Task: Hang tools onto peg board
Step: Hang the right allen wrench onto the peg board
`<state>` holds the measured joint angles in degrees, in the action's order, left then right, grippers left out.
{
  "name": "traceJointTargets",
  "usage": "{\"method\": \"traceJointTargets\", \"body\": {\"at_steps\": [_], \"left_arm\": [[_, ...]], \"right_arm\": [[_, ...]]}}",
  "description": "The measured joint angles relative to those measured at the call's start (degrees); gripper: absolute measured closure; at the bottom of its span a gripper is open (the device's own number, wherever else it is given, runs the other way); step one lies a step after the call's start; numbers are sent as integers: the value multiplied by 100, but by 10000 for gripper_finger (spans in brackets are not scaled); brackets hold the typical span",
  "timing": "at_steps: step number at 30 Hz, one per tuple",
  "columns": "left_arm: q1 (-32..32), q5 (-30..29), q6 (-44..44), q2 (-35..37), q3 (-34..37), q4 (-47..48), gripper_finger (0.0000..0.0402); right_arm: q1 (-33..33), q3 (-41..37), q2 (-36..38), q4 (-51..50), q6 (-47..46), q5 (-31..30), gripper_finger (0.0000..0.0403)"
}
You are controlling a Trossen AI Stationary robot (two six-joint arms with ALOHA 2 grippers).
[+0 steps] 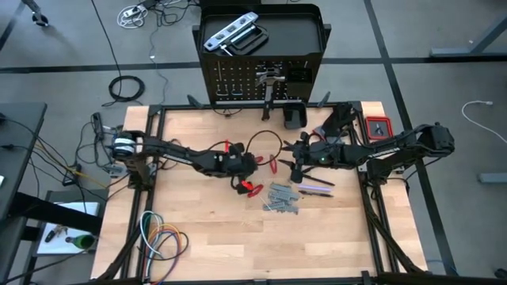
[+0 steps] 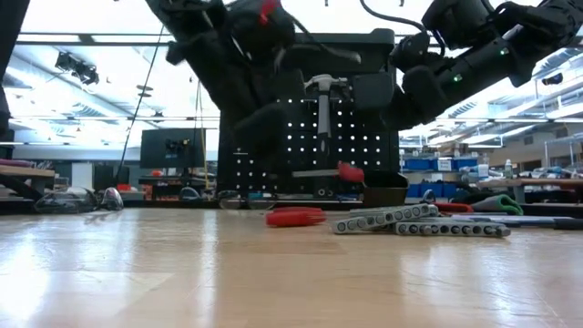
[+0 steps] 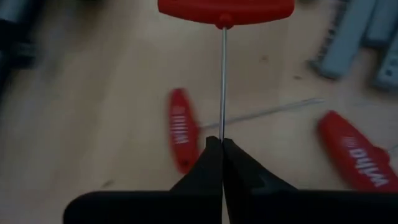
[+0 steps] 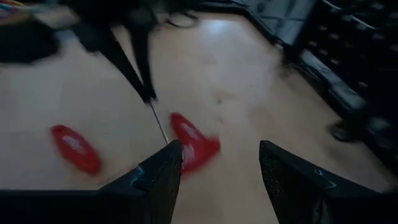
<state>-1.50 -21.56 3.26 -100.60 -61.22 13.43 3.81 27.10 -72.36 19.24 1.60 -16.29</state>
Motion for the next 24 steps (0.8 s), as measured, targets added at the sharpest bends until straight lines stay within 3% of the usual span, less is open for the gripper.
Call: {"method": "traceJointTargets", "body": {"at_steps": [6, 12, 14, 18, 24], "left_arm": [[-52, -1109, 416, 985, 833, -224, 401], [369, -2408, 411, 2411, 2352, -2721, 401], [574, -2556, 180, 2720, 2706, -3642, 401], [1004, -2602, -317, 2820, 2822, -4776, 401], [1657, -2680, -417, 2587, 2415, -5326, 401]], "right_arm": [[-30, -1, 187, -37, -58, -823, 184], [-63, -1, 390, 24, -55, -916, 184], [-63, -1, 385, 116, -58, -916, 184], [-63, -5, 344, 253, -58, -916, 184], [-57, -1, 267, 355, -50, -916, 184]]}}
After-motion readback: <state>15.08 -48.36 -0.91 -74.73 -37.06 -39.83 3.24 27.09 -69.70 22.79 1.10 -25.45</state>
